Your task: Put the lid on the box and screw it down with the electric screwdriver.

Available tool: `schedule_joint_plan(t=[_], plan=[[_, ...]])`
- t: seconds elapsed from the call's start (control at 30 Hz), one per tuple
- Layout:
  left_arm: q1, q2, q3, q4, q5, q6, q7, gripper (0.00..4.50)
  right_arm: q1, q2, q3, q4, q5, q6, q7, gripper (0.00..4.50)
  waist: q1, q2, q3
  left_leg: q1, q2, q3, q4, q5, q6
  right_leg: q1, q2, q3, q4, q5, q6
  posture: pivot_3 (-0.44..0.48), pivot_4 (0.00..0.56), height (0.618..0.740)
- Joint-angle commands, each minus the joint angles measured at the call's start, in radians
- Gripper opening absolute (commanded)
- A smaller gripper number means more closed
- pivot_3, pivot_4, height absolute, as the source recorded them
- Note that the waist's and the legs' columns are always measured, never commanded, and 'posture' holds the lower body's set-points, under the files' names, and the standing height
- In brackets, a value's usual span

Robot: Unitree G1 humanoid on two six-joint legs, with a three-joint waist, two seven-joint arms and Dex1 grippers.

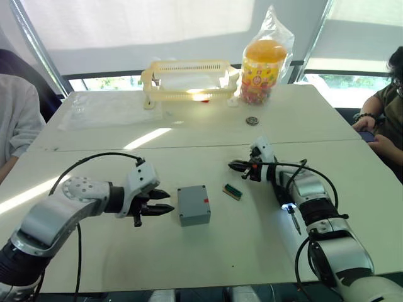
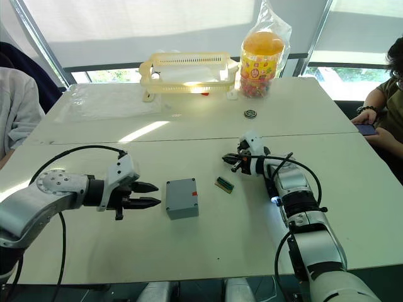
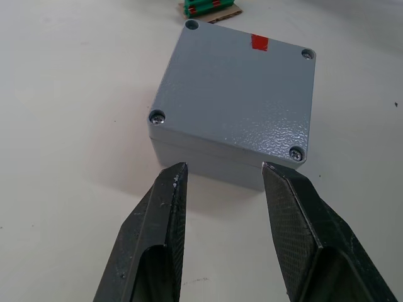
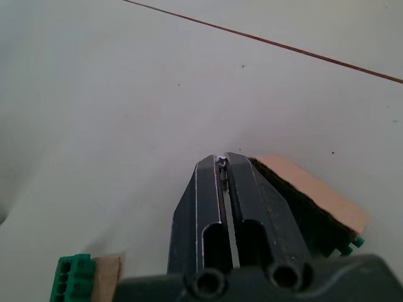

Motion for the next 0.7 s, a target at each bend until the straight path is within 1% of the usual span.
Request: schedule_joint_plan(t=[0.03, 0.27, 0.37, 0.5, 0.67, 0.7], plan=[[-0.005, 0.0, 0.013, -0.016, 0.003, -0.017, -0.001, 1.87, -0.011, -0.01, -0.002, -0.042, -0.003, -0.009, -0.005, 0.07, 0.0, 0.0, 0.0, 0.0, 0.0, 0.0, 0.0, 0.0, 0.0, 0.0, 0.0, 0.0, 0.0, 0.0, 0.0, 0.0, 0.15, 0.74], [0.004, 0.001, 0.016, -0.02, 0.002, -0.016, 0.002, 1.87, -0.022, -0.009, -0.019, -0.057, 0.012, -0.003, -0.016, 0.07, 0.0, 0.0, 0.0, 0.0, 0.0, 0.0, 0.0, 0.0, 0.0, 0.0, 0.0, 0.0, 0.0, 0.0, 0.0, 0.0, 0.15, 0.74], [0.006, 0.002, 0.019, -0.02, 0.001, -0.015, 0.003, 1.87, -0.018, -0.015, -0.032, -0.126, 0.034, 0.029, -0.017, 0.07, 0.0, 0.0, 0.0, 0.0, 0.0, 0.0, 0.0, 0.0, 0.0, 0.0, 0.0, 0.0, 0.0, 0.0, 0.0, 0.0, 0.15, 0.74], [0.005, 0.005, 0.021, -0.011, 0.003, -0.019, -0.001, 1.87, 0.013, -0.032, -0.045, -0.287, 0.07, 0.11, -0.023, 0.07, 0.001, 0.0, 0.0, 0.0, 0.0, 0.0, 0.0, 0.0, 0.0, 0.0, 0.0, 0.0, 0.0, 0.0, 0.0, 0.0, 0.15, 0.74], [-0.001, 0.012, 0.027, 0.003, 0.004, -0.023, -0.009, 1.87, 0.078, -0.054, -0.058, -0.544, 0.142, 0.269, -0.041, 0.07, 0.004, 0.0, 0.0, 0.0, 0.0, 0.0, 0.0, 0.0, 0.0, 0.0, 0.0, 0.0, 0.0, 0.0, 0.0, 0.0, 0.15, 0.74], [-0.01, 0.014, 0.04, 0.011, -0.005, -0.019, -0.014, 1.87, 0.106, -0.06, -0.058, -0.629, 0.167, 0.318, -0.044, 0.07, 0.004, 0.0, 0.0, 0.0, 0.0, 0.0, 0.0, 0.0, 0.0, 0.0, 0.0, 0.0, 0.0, 0.0, 0.0, 0.0, 0.15, 0.74]])
